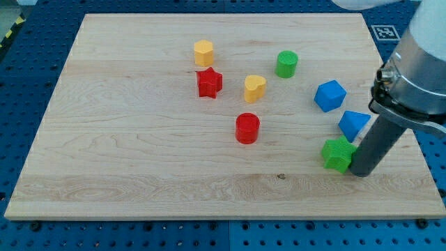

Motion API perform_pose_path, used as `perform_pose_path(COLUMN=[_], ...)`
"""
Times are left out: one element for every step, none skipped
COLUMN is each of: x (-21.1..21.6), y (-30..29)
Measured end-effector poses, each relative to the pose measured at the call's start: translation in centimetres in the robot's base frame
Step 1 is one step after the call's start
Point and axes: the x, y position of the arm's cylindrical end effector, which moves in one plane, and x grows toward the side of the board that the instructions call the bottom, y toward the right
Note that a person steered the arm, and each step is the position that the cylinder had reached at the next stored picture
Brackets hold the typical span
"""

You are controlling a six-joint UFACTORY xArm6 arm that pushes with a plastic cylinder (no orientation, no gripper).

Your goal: Push yellow hexagon towards the yellow heart

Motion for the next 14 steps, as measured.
perform_pose_path(x=[0.0,0.0,1.7,2.1,2.1,2.7,1.1,-3.9,-10.6,-18.7,-23.7,-27.4,-27.4,-27.4], y=[-1.1,-1.4,-1.3,-3.8,-5.8,-7.3,-14.1,-21.7,-29.7,-32.1,-29.2,-25.8,-25.6,-27.2])
